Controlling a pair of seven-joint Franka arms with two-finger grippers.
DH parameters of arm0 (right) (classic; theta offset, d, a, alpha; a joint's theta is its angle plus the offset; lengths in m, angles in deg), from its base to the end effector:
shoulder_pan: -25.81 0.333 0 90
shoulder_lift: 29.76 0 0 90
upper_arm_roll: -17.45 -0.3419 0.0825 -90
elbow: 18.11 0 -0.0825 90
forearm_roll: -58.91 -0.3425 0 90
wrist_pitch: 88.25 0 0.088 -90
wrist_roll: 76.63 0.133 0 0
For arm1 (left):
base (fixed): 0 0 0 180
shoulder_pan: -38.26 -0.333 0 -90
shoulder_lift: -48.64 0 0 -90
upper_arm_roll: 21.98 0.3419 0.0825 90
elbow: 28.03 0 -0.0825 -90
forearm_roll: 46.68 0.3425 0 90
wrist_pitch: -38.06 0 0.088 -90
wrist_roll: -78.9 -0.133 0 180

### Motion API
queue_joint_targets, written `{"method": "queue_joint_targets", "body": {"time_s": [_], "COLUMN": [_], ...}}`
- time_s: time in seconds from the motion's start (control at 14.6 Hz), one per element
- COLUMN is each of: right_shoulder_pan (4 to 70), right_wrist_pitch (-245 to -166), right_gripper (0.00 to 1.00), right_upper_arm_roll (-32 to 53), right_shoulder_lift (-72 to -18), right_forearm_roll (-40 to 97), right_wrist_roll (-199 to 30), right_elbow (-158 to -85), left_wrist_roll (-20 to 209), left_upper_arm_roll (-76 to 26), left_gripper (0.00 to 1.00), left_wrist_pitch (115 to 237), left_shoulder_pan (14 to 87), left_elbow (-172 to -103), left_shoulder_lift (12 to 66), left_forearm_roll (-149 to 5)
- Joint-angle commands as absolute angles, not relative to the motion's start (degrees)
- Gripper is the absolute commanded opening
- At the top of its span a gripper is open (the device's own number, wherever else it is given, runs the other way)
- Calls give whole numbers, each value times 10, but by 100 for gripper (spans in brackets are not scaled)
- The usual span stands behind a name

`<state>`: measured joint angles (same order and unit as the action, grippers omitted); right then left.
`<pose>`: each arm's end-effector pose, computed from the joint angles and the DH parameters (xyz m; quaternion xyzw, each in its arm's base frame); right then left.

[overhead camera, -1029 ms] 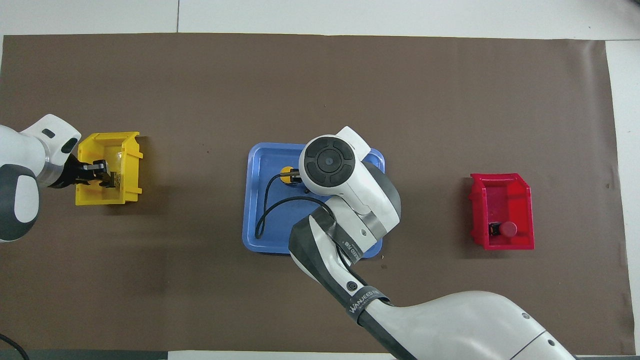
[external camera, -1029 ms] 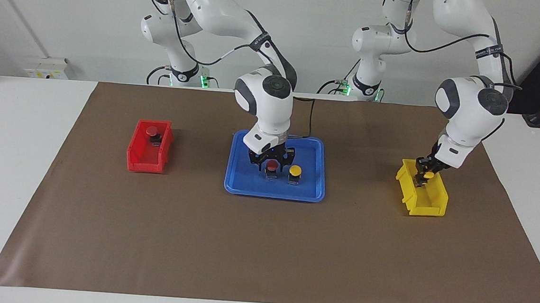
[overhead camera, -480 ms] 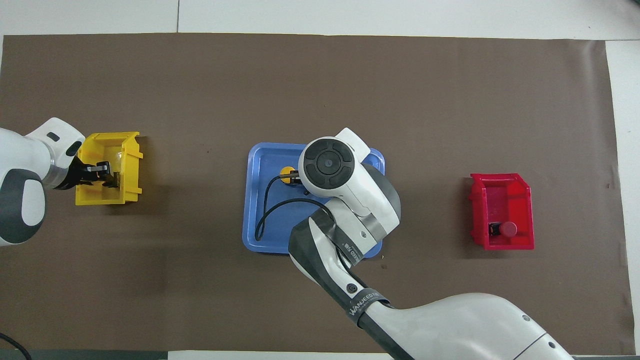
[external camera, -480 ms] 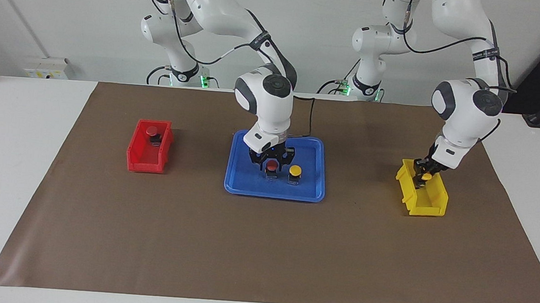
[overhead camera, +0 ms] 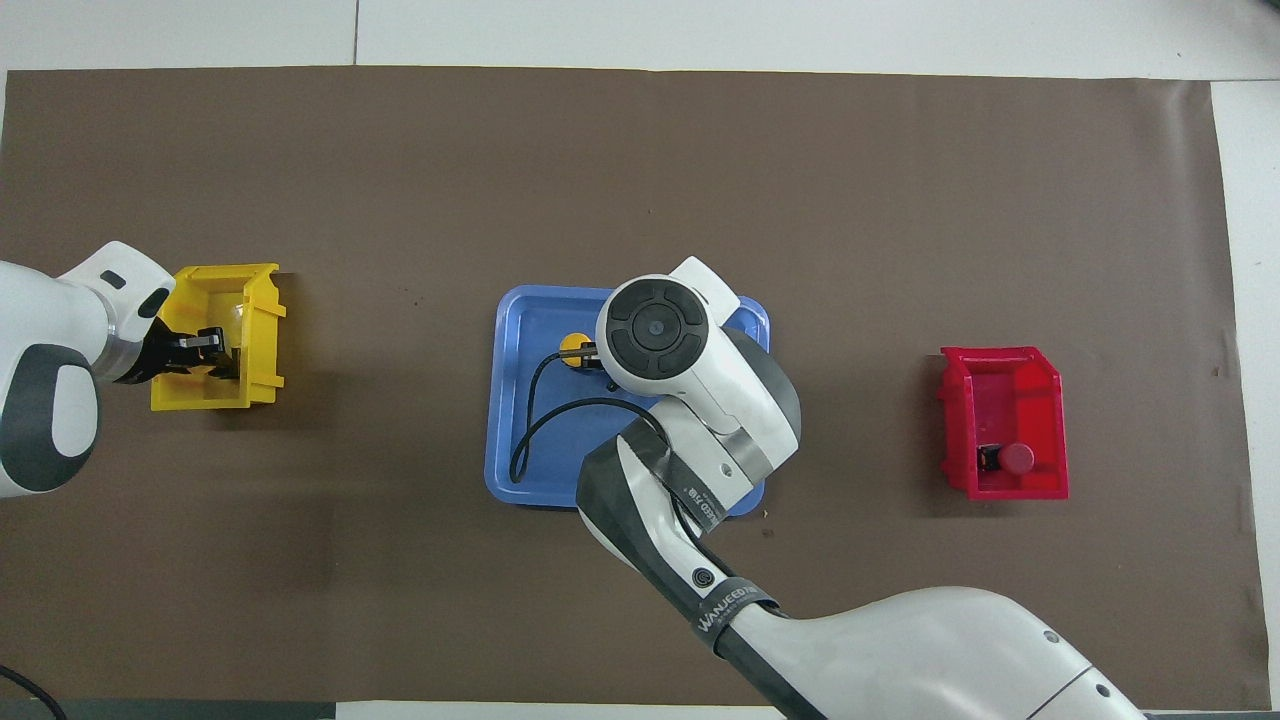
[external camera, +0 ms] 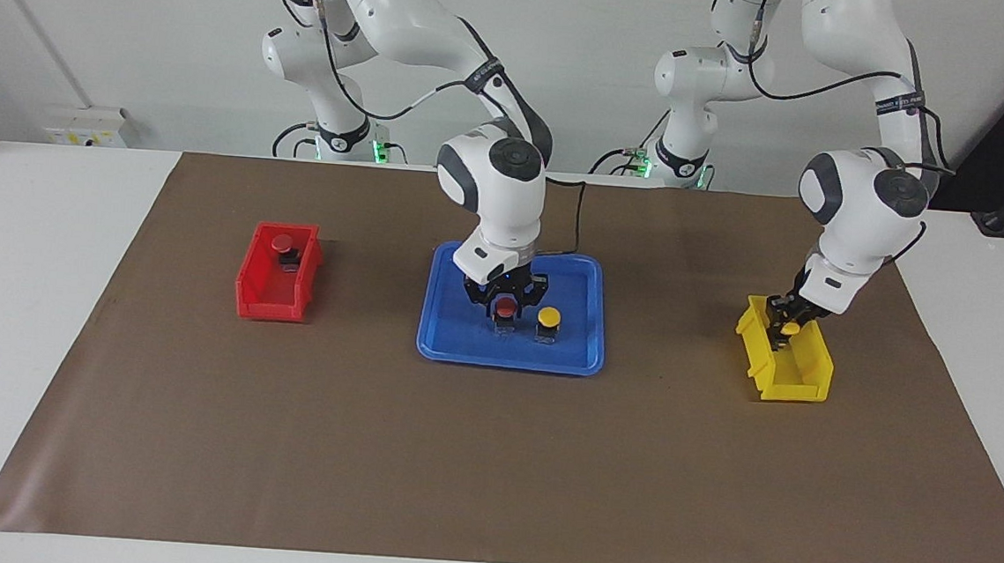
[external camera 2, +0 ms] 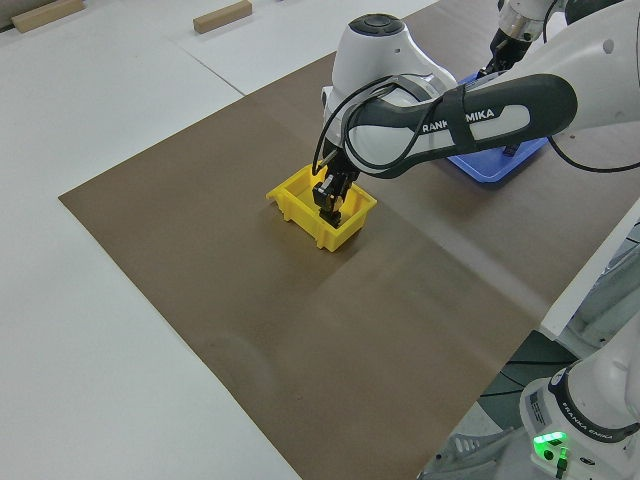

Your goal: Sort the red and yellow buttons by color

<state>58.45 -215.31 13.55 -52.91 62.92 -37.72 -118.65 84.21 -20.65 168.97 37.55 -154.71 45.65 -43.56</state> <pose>0.5164 0.3726 0.3665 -0.9994 0.0036 -0.0331 0.0063 0.5070 0.0203 0.3840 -0.9986 -0.0465 -0.0114 0.0211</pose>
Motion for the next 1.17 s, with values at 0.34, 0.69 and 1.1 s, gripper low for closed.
{"method": "queue_joint_targets", "body": {"time_s": [0.34, 0.69, 1.1], "right_shoulder_pan": [585, 553, 382], "right_wrist_pitch": [-2159, -2115, -2010], "right_gripper": [24, 16, 16], "right_upper_arm_roll": [134, 136, 136], "right_shoulder_lift": [-516, -470, -284], "right_forearm_roll": [642, 642, 618], "right_wrist_roll": [-366, -388, -657], "right_elbow": [-1204, -1189, -1295], "left_wrist_roll": [836, 824, 825], "left_upper_arm_roll": [-211, -211, -212], "left_gripper": [100, 100, 100], "left_wrist_pitch": [1620, 1579, 1559], "left_shoulder_pan": [370, 369, 370], "left_elbow": [-1486, -1445, -1431], "left_shoulder_lift": [456, 463, 465], "left_forearm_roll": [-412, -404, -404]}}
